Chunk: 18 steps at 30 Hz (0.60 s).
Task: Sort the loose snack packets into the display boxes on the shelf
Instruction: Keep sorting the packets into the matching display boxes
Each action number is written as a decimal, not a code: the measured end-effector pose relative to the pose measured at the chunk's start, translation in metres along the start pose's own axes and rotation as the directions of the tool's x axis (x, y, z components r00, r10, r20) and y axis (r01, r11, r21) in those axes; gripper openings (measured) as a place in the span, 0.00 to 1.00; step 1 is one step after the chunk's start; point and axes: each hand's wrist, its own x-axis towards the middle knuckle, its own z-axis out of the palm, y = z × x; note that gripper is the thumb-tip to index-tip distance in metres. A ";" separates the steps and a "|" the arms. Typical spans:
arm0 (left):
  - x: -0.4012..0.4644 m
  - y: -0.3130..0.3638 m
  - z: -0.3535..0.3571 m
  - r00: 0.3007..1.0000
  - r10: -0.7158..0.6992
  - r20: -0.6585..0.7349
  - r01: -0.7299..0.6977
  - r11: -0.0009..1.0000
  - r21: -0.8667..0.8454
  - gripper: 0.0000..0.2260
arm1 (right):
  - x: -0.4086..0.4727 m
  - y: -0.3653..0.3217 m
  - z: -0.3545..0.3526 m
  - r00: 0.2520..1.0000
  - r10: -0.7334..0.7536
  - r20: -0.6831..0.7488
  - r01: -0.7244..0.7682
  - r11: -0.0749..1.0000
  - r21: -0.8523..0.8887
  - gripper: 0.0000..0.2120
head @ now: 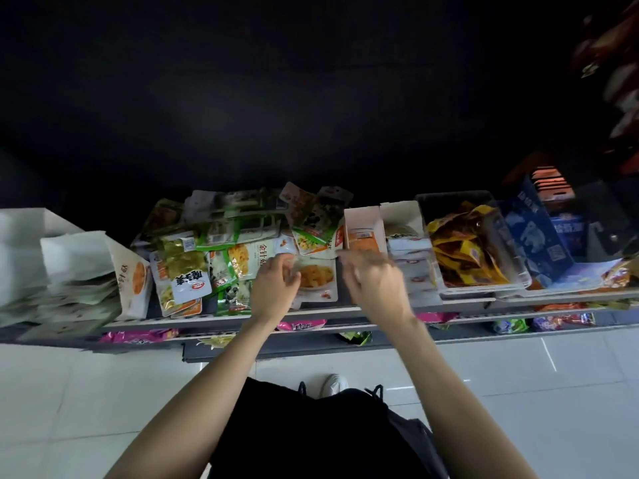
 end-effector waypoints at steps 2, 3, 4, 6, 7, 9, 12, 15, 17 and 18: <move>-0.002 -0.019 -0.006 0.996 -0.077 0.054 0.075 0.997 0.024 0.13 | -0.003 -0.020 0.038 0.970 0.098 0.223 -0.120 0.989 0.085 0.14; -0.003 -0.024 -0.007 0.987 -0.108 0.119 0.104 0.994 0.040 0.15 | -0.004 -0.021 0.059 0.920 0.182 0.347 -0.209 0.977 0.040 0.17; -0.002 -0.027 -0.007 0.975 -0.122 0.186 0.112 0.992 0.061 0.17 | -0.004 -0.021 0.078 0.852 0.272 0.448 -0.285 0.958 -0.039 0.20; 0.000 -0.025 -0.006 0.953 -0.138 0.271 0.117 0.989 0.092 0.21 | -0.003 -0.017 0.101 0.695 0.449 0.562 -0.421 0.887 -0.189 0.24; 0.000 -0.022 -0.006 0.945 -0.158 0.286 0.136 0.986 0.094 0.22 | -0.003 -0.016 0.107 0.633 0.510 0.583 -0.473 0.850 -0.230 0.26; 0.004 -0.018 -0.003 0.928 -0.228 0.296 0.220 0.974 0.059 0.24 | -0.003 -0.015 0.116 0.569 0.561 0.601 -0.529 0.809 -0.255 0.27; 0.007 -0.016 0.000 0.890 -0.335 0.308 0.359 0.933 -0.023 0.25 | -0.004 -0.018 0.118 0.566 0.566 0.599 -0.553 0.800 -0.233 0.26; 0.004 -0.016 0.000 0.886 -0.346 0.310 0.385 0.920 -0.075 0.23 | -0.005 -0.015 0.115 0.584 0.563 0.585 -0.589 0.790 -0.174 0.22; 0.000 -0.016 -0.006 0.878 -0.378 0.295 0.440 0.880 -0.182 0.21 | -0.003 -0.014 0.109 0.589 0.605 0.536 -0.705 0.708 -0.024 0.19; -0.001 -0.018 -0.011 0.867 -0.406 0.290 0.474 0.851 -0.226 0.20 | -0.002 -0.014 0.105 0.574 0.641 0.509 -0.772 0.631 0.076 0.19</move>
